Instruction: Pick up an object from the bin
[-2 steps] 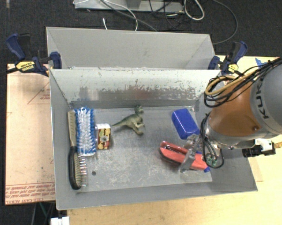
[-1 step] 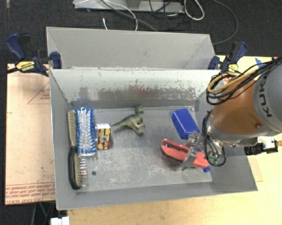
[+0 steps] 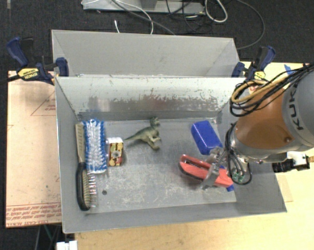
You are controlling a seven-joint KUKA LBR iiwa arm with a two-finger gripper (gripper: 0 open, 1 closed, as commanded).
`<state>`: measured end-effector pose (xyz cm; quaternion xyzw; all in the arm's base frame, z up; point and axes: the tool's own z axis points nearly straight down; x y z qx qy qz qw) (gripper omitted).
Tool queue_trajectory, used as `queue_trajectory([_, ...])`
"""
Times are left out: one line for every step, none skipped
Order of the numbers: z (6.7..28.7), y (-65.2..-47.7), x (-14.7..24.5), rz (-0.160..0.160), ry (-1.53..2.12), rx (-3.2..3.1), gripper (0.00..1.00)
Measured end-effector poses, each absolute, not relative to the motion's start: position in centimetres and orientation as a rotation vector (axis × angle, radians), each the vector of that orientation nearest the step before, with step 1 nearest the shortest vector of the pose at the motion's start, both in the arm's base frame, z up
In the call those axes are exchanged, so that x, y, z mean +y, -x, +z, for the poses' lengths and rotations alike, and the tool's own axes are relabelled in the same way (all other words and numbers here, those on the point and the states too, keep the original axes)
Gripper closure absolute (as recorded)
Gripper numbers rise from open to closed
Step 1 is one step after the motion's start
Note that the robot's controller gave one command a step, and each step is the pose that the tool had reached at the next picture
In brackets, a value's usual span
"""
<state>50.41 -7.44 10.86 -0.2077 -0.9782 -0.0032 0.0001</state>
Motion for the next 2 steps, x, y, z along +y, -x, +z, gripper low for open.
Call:
queue_trajectory([11.3,-50.4,-7.4,-0.010,0.651,-3.071,1.00])
queue_trajectory([12.9,-50.3,-7.4,-0.011,0.649,-3.067,1.00])
